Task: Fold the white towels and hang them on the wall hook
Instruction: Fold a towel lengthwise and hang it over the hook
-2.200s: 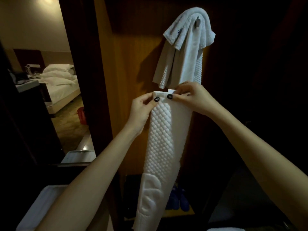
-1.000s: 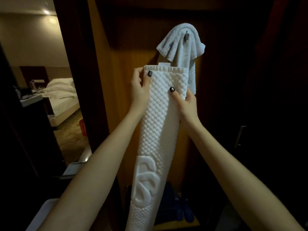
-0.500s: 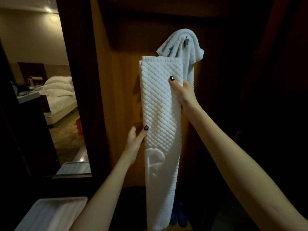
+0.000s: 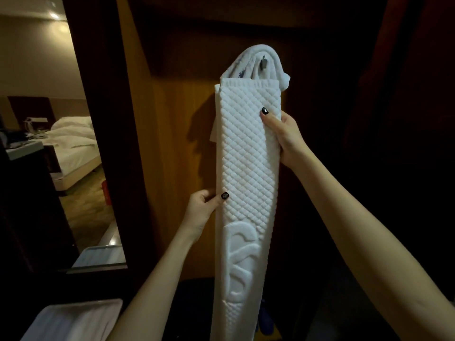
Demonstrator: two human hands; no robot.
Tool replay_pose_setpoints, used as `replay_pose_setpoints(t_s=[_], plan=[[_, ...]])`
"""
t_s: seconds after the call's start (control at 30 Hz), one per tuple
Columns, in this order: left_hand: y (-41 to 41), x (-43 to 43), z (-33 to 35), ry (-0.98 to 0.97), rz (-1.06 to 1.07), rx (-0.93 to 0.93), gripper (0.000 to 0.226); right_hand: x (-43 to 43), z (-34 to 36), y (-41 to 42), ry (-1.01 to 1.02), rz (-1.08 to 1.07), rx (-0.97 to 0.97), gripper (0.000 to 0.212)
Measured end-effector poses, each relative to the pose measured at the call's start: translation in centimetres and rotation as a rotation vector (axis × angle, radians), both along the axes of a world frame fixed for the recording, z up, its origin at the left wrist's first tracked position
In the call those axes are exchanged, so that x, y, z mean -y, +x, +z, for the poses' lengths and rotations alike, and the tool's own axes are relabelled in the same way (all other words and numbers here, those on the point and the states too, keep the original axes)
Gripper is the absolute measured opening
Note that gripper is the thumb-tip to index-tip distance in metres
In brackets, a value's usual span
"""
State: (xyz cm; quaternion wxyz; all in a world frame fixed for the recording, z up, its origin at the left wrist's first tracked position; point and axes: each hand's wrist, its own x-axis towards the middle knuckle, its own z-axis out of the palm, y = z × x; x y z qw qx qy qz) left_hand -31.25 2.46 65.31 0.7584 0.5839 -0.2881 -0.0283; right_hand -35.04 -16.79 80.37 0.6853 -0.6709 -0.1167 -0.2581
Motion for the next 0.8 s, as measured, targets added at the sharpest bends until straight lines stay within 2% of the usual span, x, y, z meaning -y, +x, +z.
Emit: replay_pose_setpoints(t_s=[0.07, 0.17, 0.2, 0.3, 0.4, 0.5, 0.57, 0.63, 0.67, 0.73, 0.8], plan=[[-0.5, 0.0, -0.1, -0.019, 0.042, 0.048, 0.014, 0.1, -0.1, 0.0, -0.038, -0.037, 0.052, 0.049], [-1.1, 0.1, -0.7, 0.057, 0.086, 0.139, 0.019, 0.0, -0.3, 0.1, -0.063, -0.071, 0.138, 0.079], [-1.1, 0.0, -1.0, 0.080, 0.093, 0.154, 0.021, 0.0, -0.5, 0.1, -0.053, -0.084, 0.151, 0.081], [-1.7, -0.2, -1.3, 0.032, 0.042, 0.125, 0.022, 0.2, -0.9, 0.2, -0.040, -0.109, 0.171, 0.074], [-1.8, -0.7, -1.0, -0.077, -0.031, 0.079, 0.018, -0.2, -0.8, 0.5, -0.070, -0.128, 0.170, 0.057], [-1.5, -1.0, -0.3, -0.101, -0.047, 0.076, 0.011, -0.5, -0.3, 0.6, -0.034, -0.095, 0.155, 0.043], [-1.7, -1.1, 0.2, -0.132, 0.001, 0.126, 0.030, -0.5, 0.0, 0.6, 0.009, -0.052, 0.145, 0.039], [-1.8, -1.2, 0.7, -0.143, 0.073, 0.204, 0.046, -0.5, 0.2, 0.6, 0.039, -0.032, 0.149, 0.039], [-1.9, -1.1, 0.8, -0.120, 0.141, 0.272, 0.048, -0.4, 0.3, 0.7, 0.045, -0.032, 0.156, 0.040], [-2.1, -0.8, 1.0, 0.003, 0.379, 0.453, 0.040, -0.6, 0.5, 0.9, 0.050, -0.047, 0.173, 0.039], [-2.2, -0.7, 0.8, 0.094, 0.546, 0.538, 0.034, -1.1, 0.7, 1.1, 0.049, -0.078, 0.187, 0.037]])
